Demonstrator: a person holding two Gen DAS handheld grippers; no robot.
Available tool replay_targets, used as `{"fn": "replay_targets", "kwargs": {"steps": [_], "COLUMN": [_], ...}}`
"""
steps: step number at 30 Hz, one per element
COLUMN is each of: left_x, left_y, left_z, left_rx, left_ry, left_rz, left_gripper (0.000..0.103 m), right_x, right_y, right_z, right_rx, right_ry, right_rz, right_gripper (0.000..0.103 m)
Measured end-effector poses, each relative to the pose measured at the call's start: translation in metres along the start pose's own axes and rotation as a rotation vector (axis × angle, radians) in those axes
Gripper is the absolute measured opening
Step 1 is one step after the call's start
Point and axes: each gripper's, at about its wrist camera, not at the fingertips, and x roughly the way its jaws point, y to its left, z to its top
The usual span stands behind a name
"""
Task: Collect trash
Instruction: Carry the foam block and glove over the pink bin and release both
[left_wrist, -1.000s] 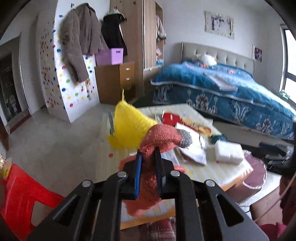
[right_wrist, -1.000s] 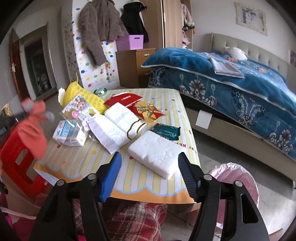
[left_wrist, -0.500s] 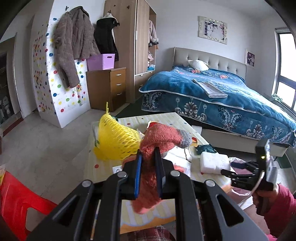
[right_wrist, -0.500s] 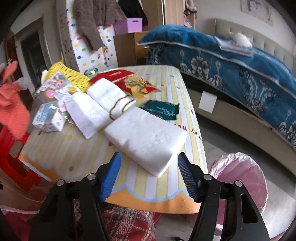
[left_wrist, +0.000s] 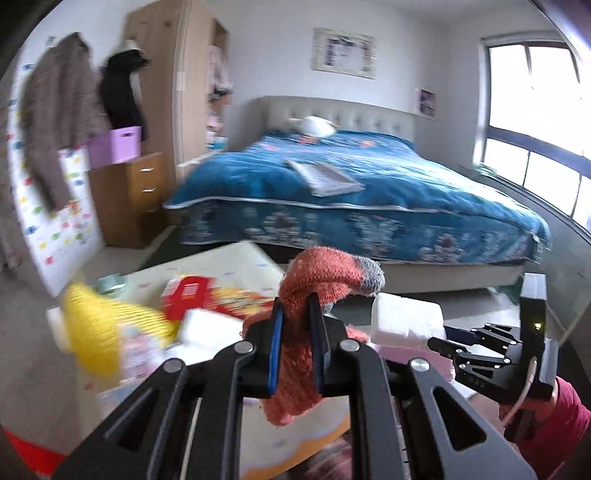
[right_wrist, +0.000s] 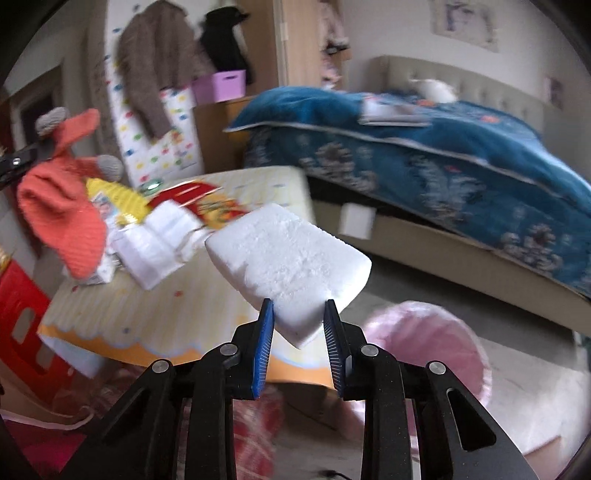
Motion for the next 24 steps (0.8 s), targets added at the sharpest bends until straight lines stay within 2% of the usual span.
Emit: {"fn": "replay_targets", "kwargs": {"steps": [1,7,11,17,18,19,20,21,24], "left_x": [0.009,0.085,0.129,0.181,0.188,0.194,0.198,0.199,0.197], "left_y": [-0.009,-0.089,-0.125,-0.154,-0.157,-0.159,-0.159,-0.157,-0.144], "left_z": [0.001,0.004,0.000,0.003,0.003,0.003,0.005,0.006,0.008], "left_rx": [0.010,0.096,0.139,0.164,0.167,0.171,0.168,0.159,0.137], "left_ry": [0.004,0.065,0.121,0.183,0.192,0.203,0.204,0.196,0.200], "left_rz": [-0.022,-0.182,-0.233,-0.273,-0.277,-0.267,-0.253,-0.244,-0.218], "left_gripper": [0.012,0.012,0.012,0.013,0.021,0.047,0.057,0.065,0.066], "right_x": [-0.007,-0.012,-0.002,0.026,0.031,0.036,0.040,0.043,0.039], "right_y": [-0.016,-0.081,-0.109,-0.141,-0.142,-0.141,-0.142,-0.143,-0.142], "right_z": [-0.006,-0.037,-0.055,-0.069,-0.068,-0.067,-0.069,-0.069,-0.070], "right_rx": [0.023,0.143,0.206,0.273,0.276,0.277,0.282,0.289,0.296], "right_ry": [0.000,0.053,0.097,0.155,0.164,0.173,0.182,0.184,0.189], "right_rz": [-0.048,-0.181,-0.219,-0.216,-0.205,-0.202,-0.201,-0.197,-0.194], "right_gripper": [0.028,0.029,0.029,0.029,0.033,0.037,0.041,0.048,0.052]}}
